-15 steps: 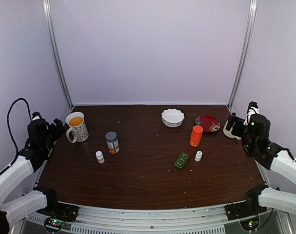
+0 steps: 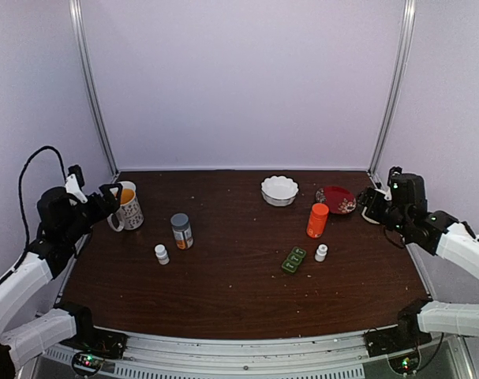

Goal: Sort the pills into containers
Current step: Pick up the pill container from the center of the board.

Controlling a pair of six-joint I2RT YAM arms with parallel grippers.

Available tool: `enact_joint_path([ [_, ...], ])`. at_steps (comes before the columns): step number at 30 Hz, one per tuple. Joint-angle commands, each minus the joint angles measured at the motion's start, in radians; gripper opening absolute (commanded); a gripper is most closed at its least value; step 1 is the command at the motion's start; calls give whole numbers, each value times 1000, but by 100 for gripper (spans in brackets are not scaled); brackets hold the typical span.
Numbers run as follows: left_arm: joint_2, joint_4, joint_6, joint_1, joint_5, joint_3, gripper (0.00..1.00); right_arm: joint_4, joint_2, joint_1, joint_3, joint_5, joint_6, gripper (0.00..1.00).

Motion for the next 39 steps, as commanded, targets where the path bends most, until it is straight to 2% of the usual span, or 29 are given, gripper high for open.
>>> enact_joint_path([
  [1, 43, 48, 34, -73, 112, 62, 97, -141, 105, 131, 127, 71, 102, 95],
  [9, 121, 47, 140, -309, 8, 129, 97, -229, 333, 405, 288, 149, 317, 96],
  [16, 165, 63, 224, -382, 4, 147, 97, -326, 509, 524, 394, 107, 469, 89],
  [23, 182, 83, 228, -394, -2, 139, 97, -343, 642, 540, 436, 65, 509, 90],
  [32, 156, 81, 263, -396, -79, 112, 97, -236, 774, 533, 428, -23, 543, 85],
  [39, 121, 64, 293, -396, -118, 108, 97, -250, 837, 528, 426, -24, 601, 84],
])
